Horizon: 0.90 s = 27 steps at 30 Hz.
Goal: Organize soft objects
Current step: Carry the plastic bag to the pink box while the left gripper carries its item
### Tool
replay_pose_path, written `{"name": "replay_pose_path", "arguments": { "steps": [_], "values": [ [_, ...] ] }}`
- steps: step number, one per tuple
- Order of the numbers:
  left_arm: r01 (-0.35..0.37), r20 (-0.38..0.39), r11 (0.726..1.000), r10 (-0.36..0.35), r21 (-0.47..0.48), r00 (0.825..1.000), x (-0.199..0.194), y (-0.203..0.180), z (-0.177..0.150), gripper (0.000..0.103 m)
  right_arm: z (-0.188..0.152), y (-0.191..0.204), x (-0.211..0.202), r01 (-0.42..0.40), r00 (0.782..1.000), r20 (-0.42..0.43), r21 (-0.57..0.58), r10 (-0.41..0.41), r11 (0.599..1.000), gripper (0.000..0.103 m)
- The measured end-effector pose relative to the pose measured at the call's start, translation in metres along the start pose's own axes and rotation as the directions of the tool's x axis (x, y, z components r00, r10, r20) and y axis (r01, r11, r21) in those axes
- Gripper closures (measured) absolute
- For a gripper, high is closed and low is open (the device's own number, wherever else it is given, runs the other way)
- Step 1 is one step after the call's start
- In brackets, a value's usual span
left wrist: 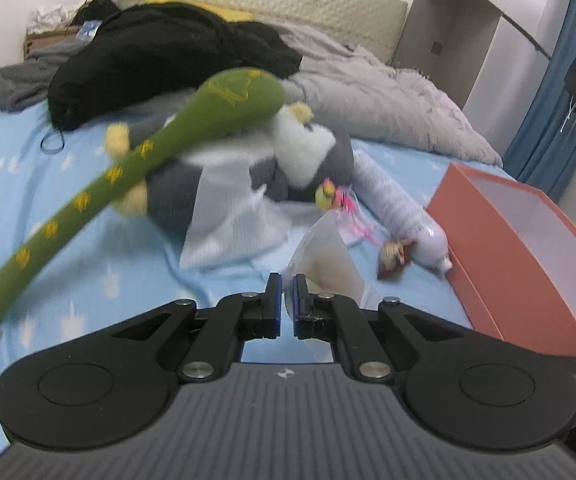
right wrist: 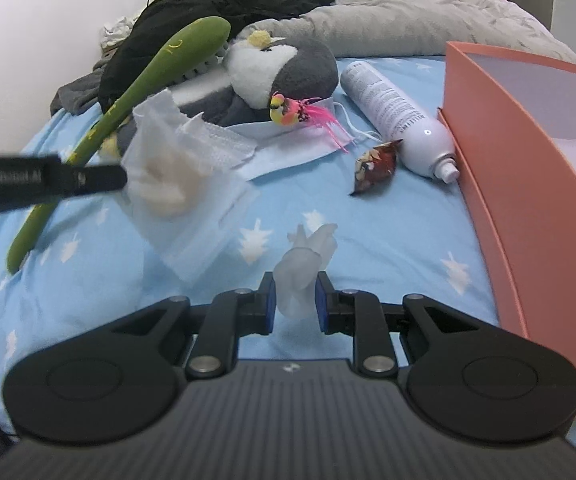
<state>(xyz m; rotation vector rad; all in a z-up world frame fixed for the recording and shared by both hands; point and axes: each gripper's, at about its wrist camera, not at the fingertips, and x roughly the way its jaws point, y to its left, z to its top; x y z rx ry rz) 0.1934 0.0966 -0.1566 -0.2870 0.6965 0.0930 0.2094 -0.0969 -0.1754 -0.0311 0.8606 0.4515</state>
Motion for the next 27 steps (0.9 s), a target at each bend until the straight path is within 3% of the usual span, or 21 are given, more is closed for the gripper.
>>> {"name": "replay_pose_path", "arguments": {
  "steps": [8,11,15,27],
  "values": [
    [-0.014,-0.055,0.999,0.012,-0.032,0.998,-0.025,-0.006,-0.025,0.097,-0.017,0.002,-0.029,0.000,1.000,-0.015,-0.012,0.000,1.000,0.079],
    [-0.053,-0.078,0.999,0.052,-0.003,0.996,-0.026,-0.013,-0.033,0.097,-0.022,-0.002,-0.034,0.000,0.999,-0.044,0.019,0.001,1.000,0.079],
    [-0.067,-0.106,0.997,0.063,-0.036,0.992,-0.029,-0.011,-0.042,0.097,-0.024,-0.003,-0.043,-0.005,0.999,-0.052,0.029,0.007,1.000,0.079],
    [-0.052,-0.086,0.999,0.051,-0.015,0.995,-0.051,-0.029,-0.033,0.097,-0.020,-0.013,-0.063,-0.013,0.999,-0.049,0.057,0.015,0.998,0.079]
  ]
}}
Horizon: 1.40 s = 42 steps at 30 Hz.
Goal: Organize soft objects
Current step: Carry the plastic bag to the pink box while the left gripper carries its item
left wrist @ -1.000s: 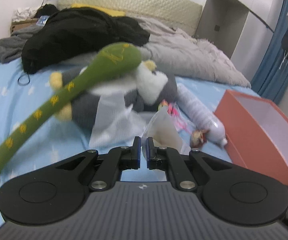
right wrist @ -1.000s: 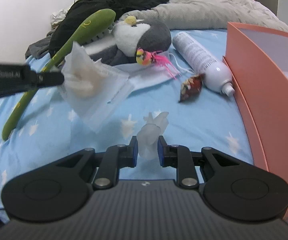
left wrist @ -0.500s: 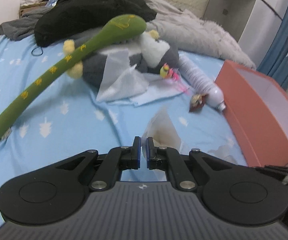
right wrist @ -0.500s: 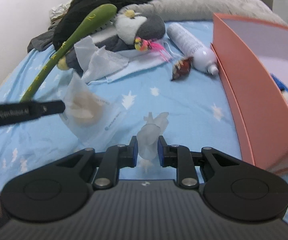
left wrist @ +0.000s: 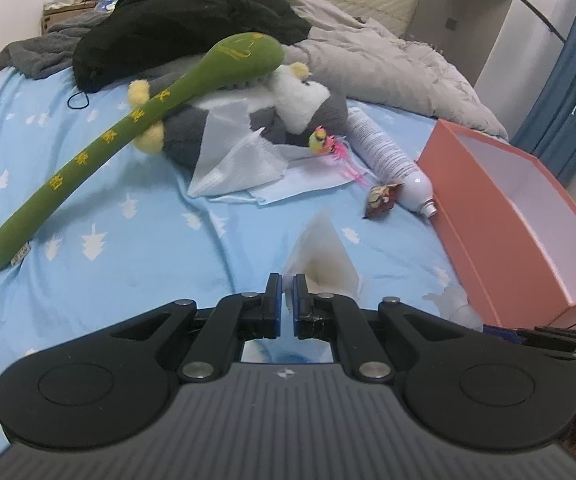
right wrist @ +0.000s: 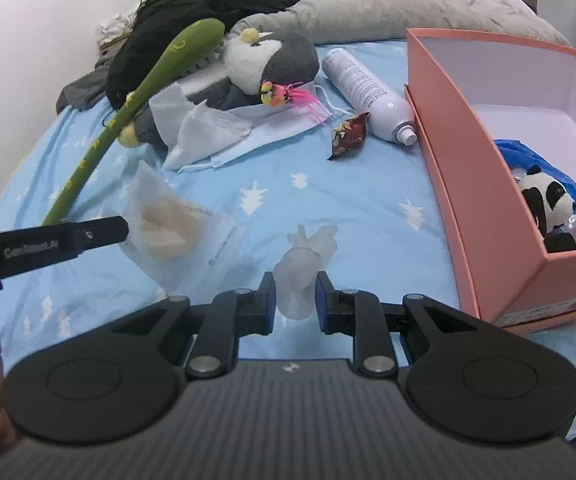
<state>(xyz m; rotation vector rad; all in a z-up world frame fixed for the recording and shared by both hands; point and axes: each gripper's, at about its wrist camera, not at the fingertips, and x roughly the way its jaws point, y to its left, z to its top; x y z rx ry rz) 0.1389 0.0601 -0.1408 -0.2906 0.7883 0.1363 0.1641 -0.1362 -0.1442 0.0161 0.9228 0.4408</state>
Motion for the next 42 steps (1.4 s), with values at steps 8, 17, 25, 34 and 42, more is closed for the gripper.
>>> {"name": "replay_pose_path", "arguments": {
  "steps": [8,17,25,34,42],
  "values": [
    [0.043,0.037,0.999,-0.043,0.020,0.998,-0.016,-0.024,0.020,0.097,0.021,-0.006,-0.029,0.005,0.997,0.077,-0.016,-0.004,1.000,0.079],
    [0.141,0.092,0.988,-0.147,0.062,0.985,-0.035,-0.061,0.063,0.097,0.064,-0.015,-0.071,0.045,0.975,0.219,-0.043,-0.035,0.998,0.079],
    [0.232,0.147,0.964,-0.250,0.131,0.957,-0.053,-0.106,0.115,0.097,0.101,-0.031,-0.108,0.078,0.943,0.327,-0.032,-0.063,0.996,0.079],
    [0.325,0.128,0.927,-0.351,0.186,0.928,-0.036,-0.172,0.161,0.097,0.138,-0.074,-0.137,0.155,0.915,0.379,-0.005,-0.141,0.988,0.079],
    [0.369,-0.014,0.904,-0.375,0.217,0.927,0.031,-0.240,0.184,0.097,0.157,-0.141,-0.113,0.188,0.942,0.265,0.083,-0.204,0.979,0.079]
  ]
}}
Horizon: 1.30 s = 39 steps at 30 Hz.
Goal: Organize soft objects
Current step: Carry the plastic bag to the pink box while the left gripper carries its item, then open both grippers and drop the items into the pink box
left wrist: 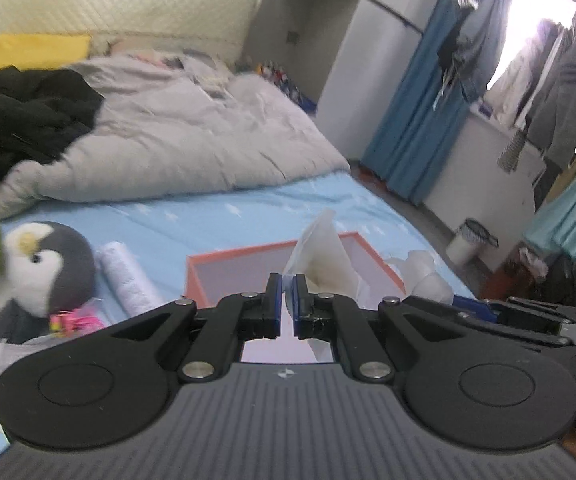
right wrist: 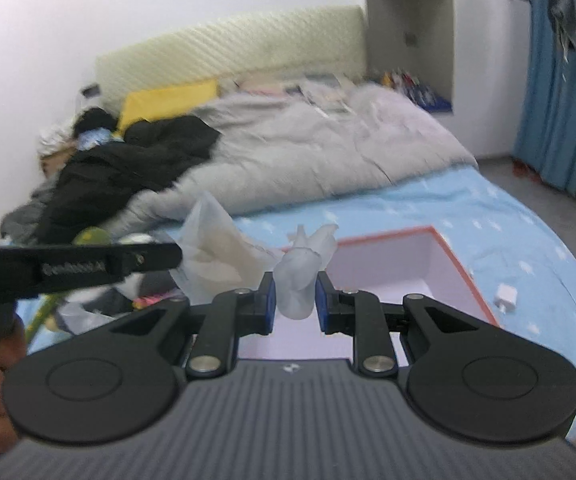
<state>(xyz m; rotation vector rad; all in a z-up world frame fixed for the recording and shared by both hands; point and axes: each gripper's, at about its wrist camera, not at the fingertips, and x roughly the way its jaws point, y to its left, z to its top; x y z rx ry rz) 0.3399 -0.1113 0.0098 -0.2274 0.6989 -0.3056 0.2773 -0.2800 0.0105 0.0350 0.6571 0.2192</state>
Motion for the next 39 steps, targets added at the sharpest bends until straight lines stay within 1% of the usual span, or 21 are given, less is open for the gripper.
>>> {"name": "replay_pose_path", "arguments": {
  "steps": [4,5,7,9,10,11,14,19,20,22,24,25,27,28,29,32,36,39],
  "values": [
    [-0.021,-0.080,0.999,0.023,0.026,0.997,0.052,-0.009,0.003,0.097,-0.007,-0.027,0.033,0.051,0.995,-0.085,0.015,-0.049,0.999,0.079],
    [-0.013,-0.120,0.999,0.017,0.032,0.993,0.069,-0.009,0.002,0.097,-0.011,-0.034,0.042,0.064,0.992,-0.108,0.018,-0.062,0.998,0.079],
    [0.021,-0.196,0.999,-0.013,0.038,0.981,0.096,-0.006,0.000,0.097,-0.019,-0.048,0.060,0.082,0.984,-0.160,0.040,-0.075,0.996,0.079],
    [-0.019,-0.246,0.998,0.033,0.063,0.969,0.119,-0.005,-0.006,0.097,-0.027,-0.062,0.074,0.092,0.976,-0.205,0.089,-0.072,0.992,0.079],
    [-0.025,-0.271,0.996,0.048,0.087,0.962,0.129,-0.006,-0.009,0.097,-0.032,-0.066,0.080,0.085,0.973,-0.222,0.107,-0.060,0.991,0.079],
    [-0.034,-0.287,0.995,0.059,0.091,0.956,0.138,-0.005,-0.011,0.097,-0.036,-0.070,0.084,0.082,0.970,-0.238,0.117,-0.052,0.990,0.079],
    [-0.032,-0.323,0.996,0.056,0.079,0.945,0.152,-0.002,-0.018,0.097,-0.048,-0.077,0.097,0.101,0.959,-0.276,0.128,-0.062,0.987,0.079],
    [-0.039,-0.343,0.994,0.071,0.099,0.937,0.158,-0.006,-0.024,0.097,-0.061,-0.086,0.107,0.112,0.945,-0.320,0.133,-0.064,0.985,0.079],
    [-0.036,-0.344,0.994,0.069,0.099,0.936,0.157,-0.007,-0.024,0.097,-0.063,-0.086,0.106,0.112,0.944,-0.323,0.134,-0.064,0.985,0.079],
    [-0.021,-0.348,0.995,0.054,0.097,0.936,0.157,-0.009,-0.022,0.095,-0.064,-0.087,0.104,0.106,0.945,-0.322,0.143,-0.055,0.984,0.075],
    [-0.011,-0.363,0.996,0.043,0.088,0.931,0.156,-0.009,-0.021,0.091,-0.062,-0.089,0.100,0.110,0.947,-0.316,0.160,-0.055,0.981,0.073],
    [-0.010,-0.357,0.996,0.040,0.084,0.933,0.152,-0.008,-0.020,0.090,-0.061,-0.089,0.098,0.112,0.947,-0.315,0.163,-0.056,0.980,0.073],
    [-0.017,-0.312,0.995,0.046,0.095,0.949,0.140,-0.009,-0.020,0.086,-0.058,-0.089,0.096,0.114,0.949,-0.309,0.161,-0.059,0.980,0.072],
    [-0.022,-0.300,0.995,0.051,0.099,0.953,0.135,-0.008,-0.019,0.079,-0.057,-0.089,0.093,0.114,0.951,-0.304,0.161,-0.061,0.980,0.072],
    [-0.017,-0.291,0.996,0.043,0.091,0.956,0.129,-0.007,-0.018,0.075,-0.056,-0.088,0.090,0.112,0.953,-0.297,0.164,-0.060,0.980,0.072],
    [0.004,-0.264,0.998,0.013,0.063,0.964,0.109,-0.001,-0.015,0.075,-0.051,-0.084,0.077,0.102,0.965,-0.254,0.161,-0.059,0.982,0.070],
    [-0.010,-0.190,0.995,0.030,0.102,0.981,0.073,0.000,-0.015,0.075,-0.049,-0.075,0.057,0.084,0.981,-0.188,0.180,-0.049,0.980,0.070],
    [-0.013,-0.136,0.993,0.029,0.117,0.990,0.044,0.002,-0.017,0.075,-0.048,-0.063,0.040,0.056,0.991,-0.130,0.166,-0.034,0.985,0.070]
  ]
}}
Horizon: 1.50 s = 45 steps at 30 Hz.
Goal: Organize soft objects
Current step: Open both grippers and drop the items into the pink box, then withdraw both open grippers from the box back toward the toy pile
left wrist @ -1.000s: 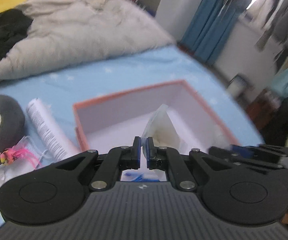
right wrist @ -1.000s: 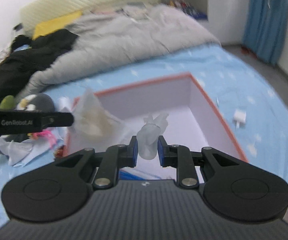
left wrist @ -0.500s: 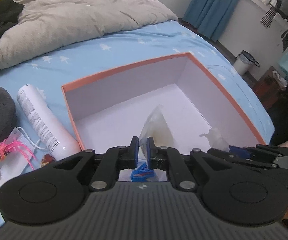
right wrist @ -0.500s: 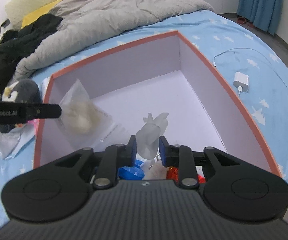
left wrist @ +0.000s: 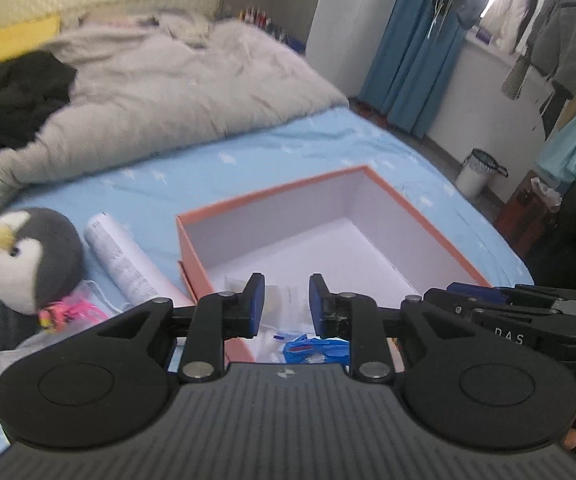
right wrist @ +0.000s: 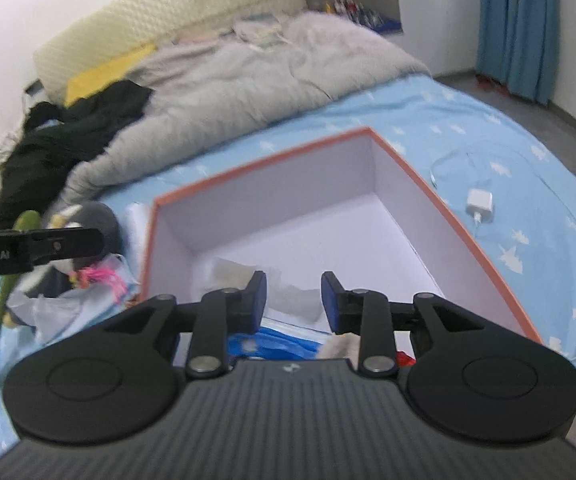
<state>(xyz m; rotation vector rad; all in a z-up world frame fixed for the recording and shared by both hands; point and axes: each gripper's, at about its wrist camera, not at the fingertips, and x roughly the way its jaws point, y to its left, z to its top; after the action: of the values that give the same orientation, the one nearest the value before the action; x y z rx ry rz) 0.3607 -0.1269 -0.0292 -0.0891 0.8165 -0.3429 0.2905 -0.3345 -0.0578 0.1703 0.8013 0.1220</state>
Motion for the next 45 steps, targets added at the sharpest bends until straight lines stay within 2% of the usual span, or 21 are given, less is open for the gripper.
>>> {"name": "replay_pose_path", "arguments": {
  "steps": [6,9,13,17,26,31,45],
  "values": [
    [0.001,0.109,1.000,0.001,-0.016,0.994,-0.056,0.011,-0.020,0.075,-0.014,0.032,-0.039,-0.045,0.993,0.109,-0.057,0.051,0.997,0.070],
    [-0.027,0.151,1.000,0.029,-0.011,0.988,-0.083,0.016,-0.033,0.075,-0.022,0.048,-0.056,-0.069,0.985,0.154,-0.088,0.082,0.994,0.070],
    [-0.036,0.193,0.998,0.045,-0.049,0.980,-0.117,0.032,-0.055,0.075,-0.036,0.069,-0.075,-0.109,0.972,0.196,-0.115,0.131,0.987,0.070],
    [-0.090,0.218,0.994,0.100,-0.058,0.971,-0.144,0.044,-0.083,0.075,-0.052,0.090,-0.086,-0.135,0.963,0.212,-0.152,0.165,0.979,0.070],
    [-0.134,0.233,0.981,0.164,-0.137,0.959,-0.186,0.076,-0.138,0.075,-0.086,0.131,-0.098,-0.163,0.958,0.207,-0.177,0.199,0.971,0.070],
    [-0.144,0.216,0.974,0.180,-0.175,0.960,-0.200,0.091,-0.167,0.075,-0.109,0.149,-0.100,-0.182,0.960,0.177,-0.188,0.216,0.965,0.070],
    [-0.173,0.158,0.955,0.215,-0.241,0.964,-0.213,0.120,-0.229,0.072,-0.164,0.188,-0.106,-0.158,0.971,0.137,-0.236,0.194,0.959,0.070]
  ]
}}
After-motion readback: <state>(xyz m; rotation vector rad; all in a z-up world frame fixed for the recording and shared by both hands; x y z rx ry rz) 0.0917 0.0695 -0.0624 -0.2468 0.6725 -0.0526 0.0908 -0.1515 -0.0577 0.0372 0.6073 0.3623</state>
